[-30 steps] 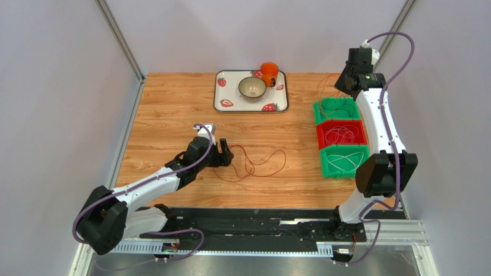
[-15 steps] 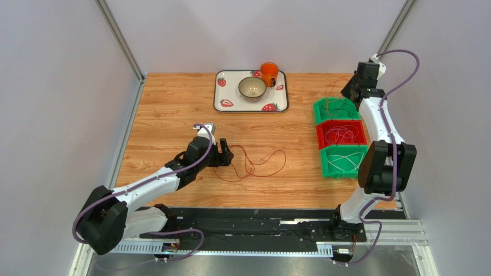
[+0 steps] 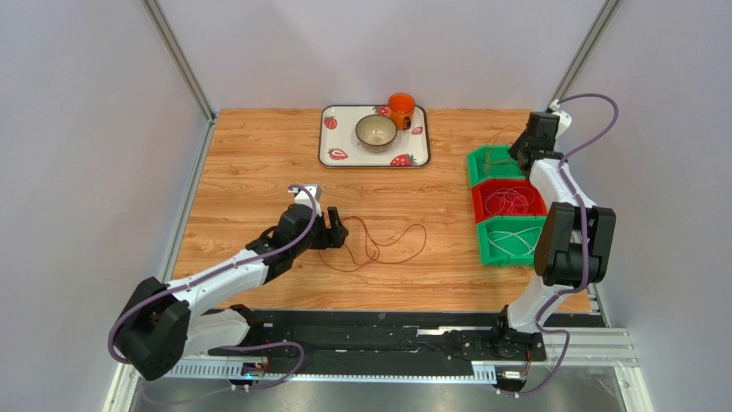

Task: Untangle the cables

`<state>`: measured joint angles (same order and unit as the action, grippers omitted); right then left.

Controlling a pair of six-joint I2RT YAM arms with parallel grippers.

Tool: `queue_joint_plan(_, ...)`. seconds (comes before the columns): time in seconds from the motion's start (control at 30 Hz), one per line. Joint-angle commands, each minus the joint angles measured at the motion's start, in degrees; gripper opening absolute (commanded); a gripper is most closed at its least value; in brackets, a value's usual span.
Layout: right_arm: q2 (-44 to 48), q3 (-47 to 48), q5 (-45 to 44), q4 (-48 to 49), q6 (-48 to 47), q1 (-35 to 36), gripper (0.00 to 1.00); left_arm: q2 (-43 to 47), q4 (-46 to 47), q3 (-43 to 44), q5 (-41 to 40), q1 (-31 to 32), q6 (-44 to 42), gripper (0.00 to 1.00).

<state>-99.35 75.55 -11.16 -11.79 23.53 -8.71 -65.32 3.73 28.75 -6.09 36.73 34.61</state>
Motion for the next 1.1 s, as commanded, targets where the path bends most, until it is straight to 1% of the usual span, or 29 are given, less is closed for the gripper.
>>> queue_joint_plan(0.0, 1.53, -4.71, -7.46, 6.87, -1.03, -0.34, 0.0, 0.02, 2.6, 0.51, 0.2, 0.1, 0.2, 0.82)
queue_joint_plan(0.23, 0.65, -8.93, -11.6, 8.8, 0.82, -0.34, 0.0, 0.28, 2.51, 0.34, 0.2, 0.1, 0.19, 0.82)
queue_joint_plan(0.33, -0.66, -6.91, -12.05, 6.7, 0.38, -0.34, 0.0, 0.28, 2.69, 0.25, 0.2, 0.1, 0.28, 0.82)
queue_joint_plan(0.37, -1.28, -5.69, -11.7, 3.56, 0.99, -0.52, 0.0, 0.28, 2.69, 0.25, 0.2, 0.18, 0.2, 0.82)
queue_joint_plan(0.4, -1.89, -2.63, -11.08, 2.05, 1.43, -0.61, 0.0, 0.28, 2.69, 0.25, 0.11, 0.18, 0.28, 0.82)
queue_joint_plan(0.47, -3.91, 0.29, -9.42, -1.46, 2.04, -1.04, 0.0, 0.19, 2.69, 0.34, 0.2, 0.1, 0.2, 0.82)
queue_joint_plan(0.5, -4.44, 2.56, -9.5, -2.18, 2.4, -1.22, 0.0, 0.19, 2.69, 0.34, 0.2, 0.18, 0.19, 0.82)
queue_joint_plan(0.67, -6.55, 5.04, -8.36, -2.27, 2.31, -1.31, 0.0, 0.28, 2.6, 0.34, 0.2, 0.18, 0.28, 0.82)
queue_joint_plan(0.7, -6.99, 5.48, -7.83, -2.53, 1.79, -1.31, 0.05, 0.28, 2.69, 0.34, 0.2, 0.18, 0.28, 0.82)
queue_joint_plan(0.73, -7.78, 5.66, -7.22, -2.71, 1.52, -1.4, 0.07, 0.37, 2.69, 0.34, 0.2, 0.18, 0.28, 0.82)
queue_joint_plan(0.8, -7.96, 4.96, -7.21, -2.36, 1.96, -1.49, 0.07, 0.37, 2.69, 0.25, 0.11, 0.1, 0.28, 0.82)
queue_joint_plan(0.97, -6.21, -0.39, -6.16, 0.27, 2.31, -1.49, 0.05, 0.46, 2.78, 0.25, 0.11, 0.18, 0.28, 0.82)
queue_joint_plan(1.07, -5.07, -2.76, -6.07, 0.45, 2.75, -1.49, 0.09, 0.54, 2.69, 0.16, 0.11, 0.1, 0.28, 0.82)
